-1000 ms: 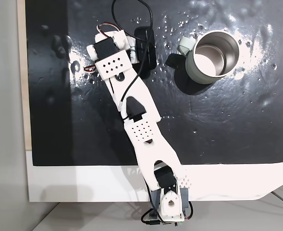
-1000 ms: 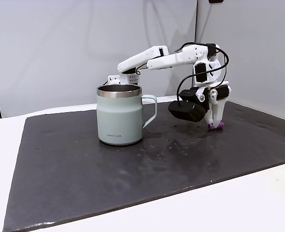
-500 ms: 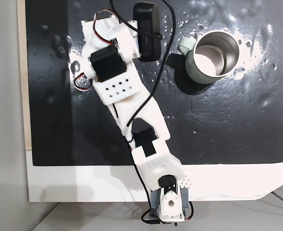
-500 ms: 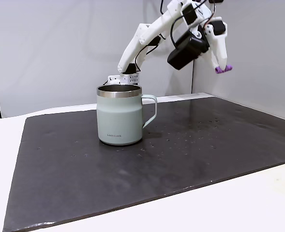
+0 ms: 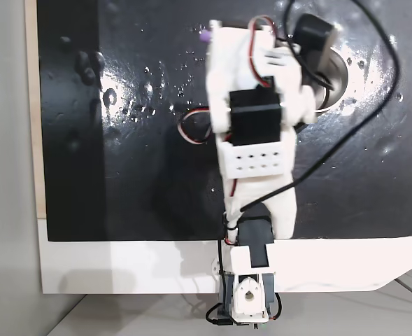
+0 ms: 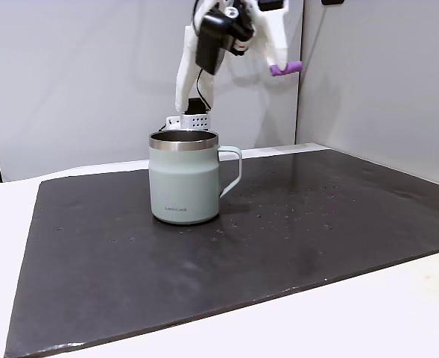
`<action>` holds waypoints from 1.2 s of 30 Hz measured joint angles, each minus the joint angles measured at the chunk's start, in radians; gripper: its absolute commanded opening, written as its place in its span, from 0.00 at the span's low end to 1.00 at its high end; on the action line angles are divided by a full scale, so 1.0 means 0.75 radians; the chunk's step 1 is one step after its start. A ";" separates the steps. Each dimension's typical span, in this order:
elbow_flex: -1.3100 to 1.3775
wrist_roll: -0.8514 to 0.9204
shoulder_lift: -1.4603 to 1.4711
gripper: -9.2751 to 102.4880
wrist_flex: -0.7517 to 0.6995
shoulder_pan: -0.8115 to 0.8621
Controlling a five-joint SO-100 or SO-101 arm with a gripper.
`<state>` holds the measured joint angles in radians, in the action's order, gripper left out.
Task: Grasp a pengrip and put it in the cup.
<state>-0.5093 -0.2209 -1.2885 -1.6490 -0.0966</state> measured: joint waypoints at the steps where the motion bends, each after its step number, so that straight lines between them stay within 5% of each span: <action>1: 0.000 0.000 -0.006 0.08 -0.008 0.053; 10: -0.088 -0.002 -0.010 0.08 -0.043 0.460; 19: -0.284 0.049 -0.010 0.09 -0.043 0.573; 26: -0.385 0.088 -0.041 0.38 -0.043 0.599; 36: -0.403 0.129 -0.080 0.41 -0.043 0.650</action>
<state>-0.8115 -0.1243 -1.3484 -1.6812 0.3912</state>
